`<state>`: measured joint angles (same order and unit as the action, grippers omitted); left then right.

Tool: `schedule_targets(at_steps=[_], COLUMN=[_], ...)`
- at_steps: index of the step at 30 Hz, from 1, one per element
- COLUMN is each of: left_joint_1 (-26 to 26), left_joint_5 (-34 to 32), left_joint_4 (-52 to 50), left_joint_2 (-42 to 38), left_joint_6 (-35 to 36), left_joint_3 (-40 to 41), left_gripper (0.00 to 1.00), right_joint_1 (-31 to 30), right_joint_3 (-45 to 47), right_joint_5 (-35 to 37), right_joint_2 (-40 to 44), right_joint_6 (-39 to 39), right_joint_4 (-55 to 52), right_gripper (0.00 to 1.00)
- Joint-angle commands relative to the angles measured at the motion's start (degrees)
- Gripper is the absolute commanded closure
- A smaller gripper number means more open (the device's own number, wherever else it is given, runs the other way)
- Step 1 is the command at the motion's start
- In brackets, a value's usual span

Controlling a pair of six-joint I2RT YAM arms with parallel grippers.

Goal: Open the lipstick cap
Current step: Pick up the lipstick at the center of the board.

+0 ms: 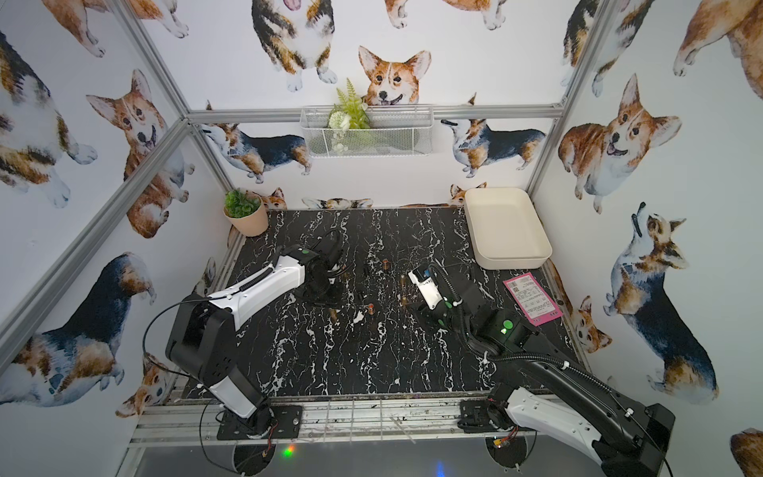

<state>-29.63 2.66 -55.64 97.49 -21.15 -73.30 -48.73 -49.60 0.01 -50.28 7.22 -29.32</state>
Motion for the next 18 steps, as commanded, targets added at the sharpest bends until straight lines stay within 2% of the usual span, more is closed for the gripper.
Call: schedule_targets(at_steps=[1,18], left_joint_1=[0.3,0.4], left_joint_5=[-1.3,-1.2], left_joint_4=[0.4,1.4], left_joint_2=[1.2,4.6], left_joint_6=[1.0,1.4], left_joint_3=[-0.7,-0.1], left_gripper=[0.52,0.66], right_joint_1=[0.0,0.0], right_joint_3=[0.0,-0.1], right_joint_5=[0.7,0.9], right_joint_2=[0.1,0.1], right_joint_6=[-0.4,-0.7], right_joint_4=[1.3,1.1], right_gripper=[0.51,0.51])
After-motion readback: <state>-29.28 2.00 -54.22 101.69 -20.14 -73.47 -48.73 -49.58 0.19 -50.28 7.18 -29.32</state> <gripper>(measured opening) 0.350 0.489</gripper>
